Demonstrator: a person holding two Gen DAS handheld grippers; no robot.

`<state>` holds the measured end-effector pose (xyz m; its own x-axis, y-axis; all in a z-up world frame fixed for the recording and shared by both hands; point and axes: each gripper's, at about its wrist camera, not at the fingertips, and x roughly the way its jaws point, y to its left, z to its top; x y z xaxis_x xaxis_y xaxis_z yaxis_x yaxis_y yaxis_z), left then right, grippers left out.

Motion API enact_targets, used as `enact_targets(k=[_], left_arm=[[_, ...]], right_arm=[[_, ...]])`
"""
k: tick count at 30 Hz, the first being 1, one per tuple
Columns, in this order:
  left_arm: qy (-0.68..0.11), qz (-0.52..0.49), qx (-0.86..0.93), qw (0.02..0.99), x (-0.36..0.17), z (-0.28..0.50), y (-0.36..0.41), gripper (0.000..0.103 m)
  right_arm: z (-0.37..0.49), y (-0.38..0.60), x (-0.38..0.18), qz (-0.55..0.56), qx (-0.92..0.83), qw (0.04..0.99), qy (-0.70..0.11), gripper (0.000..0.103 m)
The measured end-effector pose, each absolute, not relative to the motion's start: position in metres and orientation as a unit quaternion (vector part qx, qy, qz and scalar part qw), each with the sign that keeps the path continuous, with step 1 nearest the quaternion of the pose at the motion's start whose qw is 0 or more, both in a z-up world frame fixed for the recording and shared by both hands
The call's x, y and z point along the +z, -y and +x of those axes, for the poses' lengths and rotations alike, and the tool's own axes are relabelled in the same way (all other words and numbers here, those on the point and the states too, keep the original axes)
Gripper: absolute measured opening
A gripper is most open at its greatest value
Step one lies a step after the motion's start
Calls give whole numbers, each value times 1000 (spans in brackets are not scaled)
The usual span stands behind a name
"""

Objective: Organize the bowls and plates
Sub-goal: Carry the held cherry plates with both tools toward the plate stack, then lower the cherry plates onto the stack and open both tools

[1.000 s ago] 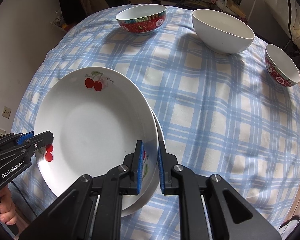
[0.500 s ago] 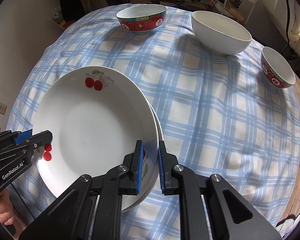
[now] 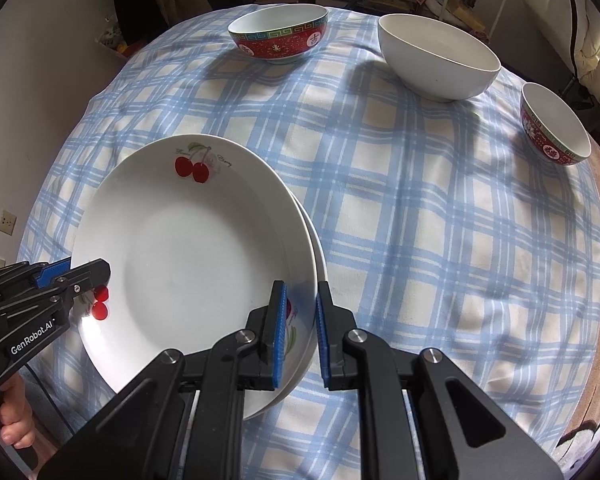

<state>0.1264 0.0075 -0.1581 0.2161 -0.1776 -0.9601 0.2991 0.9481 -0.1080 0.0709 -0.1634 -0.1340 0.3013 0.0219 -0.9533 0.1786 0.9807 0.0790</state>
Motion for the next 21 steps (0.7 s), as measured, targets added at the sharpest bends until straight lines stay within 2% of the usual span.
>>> enact_targets(k=[10, 21], left_arm=[[-608, 64, -161, 775, -158, 129, -8, 19], [-597, 77, -166, 781, -155, 128, -5, 19]], right_arm=[[69, 185, -133, 170, -31, 788, -591, 15], [70, 189, -137, 167, -43, 783, -597, 17]])
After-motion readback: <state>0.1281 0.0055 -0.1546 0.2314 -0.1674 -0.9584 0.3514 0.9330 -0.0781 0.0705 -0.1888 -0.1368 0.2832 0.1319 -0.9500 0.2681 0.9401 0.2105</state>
